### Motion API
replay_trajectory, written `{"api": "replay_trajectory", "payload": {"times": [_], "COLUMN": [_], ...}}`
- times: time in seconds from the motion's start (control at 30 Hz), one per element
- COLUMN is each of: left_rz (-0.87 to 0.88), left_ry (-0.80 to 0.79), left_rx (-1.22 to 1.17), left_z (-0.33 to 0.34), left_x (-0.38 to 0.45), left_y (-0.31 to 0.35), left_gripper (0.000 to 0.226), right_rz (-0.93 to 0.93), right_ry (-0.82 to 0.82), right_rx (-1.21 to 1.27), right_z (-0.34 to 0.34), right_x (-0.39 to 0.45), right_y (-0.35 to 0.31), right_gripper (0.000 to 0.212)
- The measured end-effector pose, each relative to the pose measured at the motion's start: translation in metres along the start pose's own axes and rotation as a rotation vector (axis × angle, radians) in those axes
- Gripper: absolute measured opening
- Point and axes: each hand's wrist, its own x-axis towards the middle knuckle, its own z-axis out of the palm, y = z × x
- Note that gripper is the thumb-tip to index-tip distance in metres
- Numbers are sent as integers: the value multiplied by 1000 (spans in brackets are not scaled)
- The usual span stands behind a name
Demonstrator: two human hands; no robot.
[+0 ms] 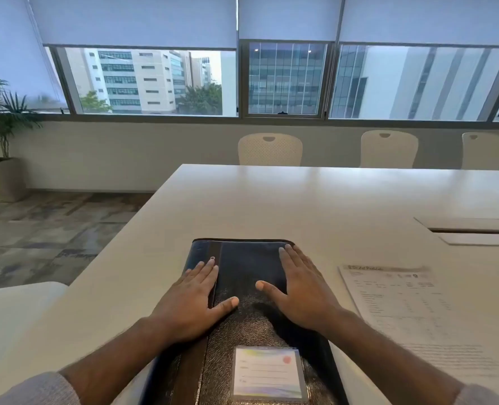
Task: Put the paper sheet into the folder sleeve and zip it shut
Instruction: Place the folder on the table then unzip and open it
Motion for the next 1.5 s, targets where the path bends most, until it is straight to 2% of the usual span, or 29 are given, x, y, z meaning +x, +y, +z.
{"api": "replay_trajectory", "payload": {"times": [0.1,0.17,0.3,0.47,0.67,0.8,0.93,1.0,1.13,1.37,1.5], "left_rz": [8,16,46,-45,-275,-324,-337,-324,-307,-273,-255], "left_ry": [-21,27,146,189,199,212,182,149,145,243,258], "left_rx": [23,39,71,-17,-299,-315,-310,-276,-266,-368,-361], "left_z": [0,-2,-6,-3,5,8,6,6,8,9,10], "left_x": [2,6,23,53,75,82,90,92,92,87,88], "left_y": [1,-1,-9,-29,-60,-69,-72,-72,-74,-74,-77], "left_gripper": [109,108,85,70,68,72,75,71,61,54,53], "right_rz": [-7,-17,-45,-62,-78,-92,-115,-137,-149,-76,-52], "right_ry": [-41,-99,-175,-208,-222,-220,-143,-96,-32,-14,-83], "right_rx": [-28,-31,-114,-134,-137,-115,-103,-108,-74,-1,27], "right_z": [5,11,20,19,16,14,11,8,9,13,21], "right_x": [1,1,-3,-5,-9,-9,-6,1,27,92,123], "right_y": [5,7,11,12,12,12,12,12,11,18,8], "right_gripper": [98,100,102,100,94,95,97,88,56,46,42]}}
